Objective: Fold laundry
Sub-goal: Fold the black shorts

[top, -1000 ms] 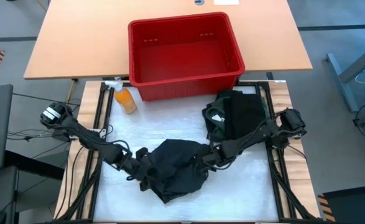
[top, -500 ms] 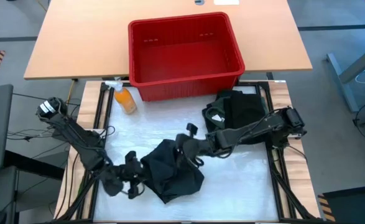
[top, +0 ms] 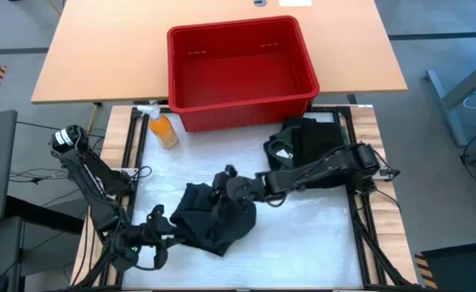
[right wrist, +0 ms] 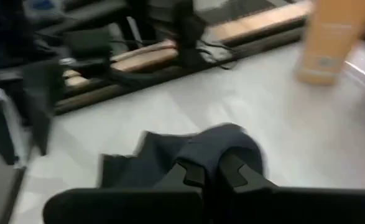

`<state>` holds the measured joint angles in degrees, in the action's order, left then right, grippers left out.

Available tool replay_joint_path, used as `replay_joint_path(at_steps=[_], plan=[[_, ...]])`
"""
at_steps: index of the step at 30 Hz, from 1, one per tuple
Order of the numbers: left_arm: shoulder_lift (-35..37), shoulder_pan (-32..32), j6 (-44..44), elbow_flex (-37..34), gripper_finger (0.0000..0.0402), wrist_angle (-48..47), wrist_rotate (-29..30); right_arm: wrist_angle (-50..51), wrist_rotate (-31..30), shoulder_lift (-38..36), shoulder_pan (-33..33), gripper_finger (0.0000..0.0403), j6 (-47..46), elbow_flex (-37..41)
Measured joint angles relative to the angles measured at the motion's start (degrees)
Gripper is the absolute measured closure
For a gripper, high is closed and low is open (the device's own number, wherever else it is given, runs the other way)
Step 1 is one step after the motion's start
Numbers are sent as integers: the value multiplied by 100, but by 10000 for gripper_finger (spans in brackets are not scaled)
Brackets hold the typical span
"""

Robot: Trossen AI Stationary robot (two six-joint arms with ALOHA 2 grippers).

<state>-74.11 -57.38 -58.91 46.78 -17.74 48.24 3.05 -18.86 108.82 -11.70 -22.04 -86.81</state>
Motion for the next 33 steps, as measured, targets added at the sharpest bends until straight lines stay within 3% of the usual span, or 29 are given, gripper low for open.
replay_joint_path(at_steps=[6, 9, 14, 17, 22, 27, 29, 33], plan=[[0, 9, -232, -2, 315, -272, 311, -1218, 775, 652, -71, 356, -38, -3], [0, 156, -271, -2, 315, -501, 289, -1495, 832, 895, -91, 341, -77, -49], [-2, 543, -407, -4, 315, -1118, 91, -1305, 878, 1139, -104, 317, -189, -405], [3, 594, -200, -5, 315, -914, 158, -1058, 970, 1233, -94, 297, -196, -668], [226, 284, 763, 345, 315, -526, 1041, -822, 1227, 1450, -92, 256, -330, -978], [520, 378, 1288, 634, 315, -981, 1968, -634, 1345, 1533, -169, 209, -345, -1144], [565, 663, 1168, 628, 315, -1349, 1740, -619, 1345, 1531, -176, 191, -313, -1147], [477, 1228, 777, 499, 315, -1564, 675, -584, 1458, 1481, -188, 166, -177, -1140]])
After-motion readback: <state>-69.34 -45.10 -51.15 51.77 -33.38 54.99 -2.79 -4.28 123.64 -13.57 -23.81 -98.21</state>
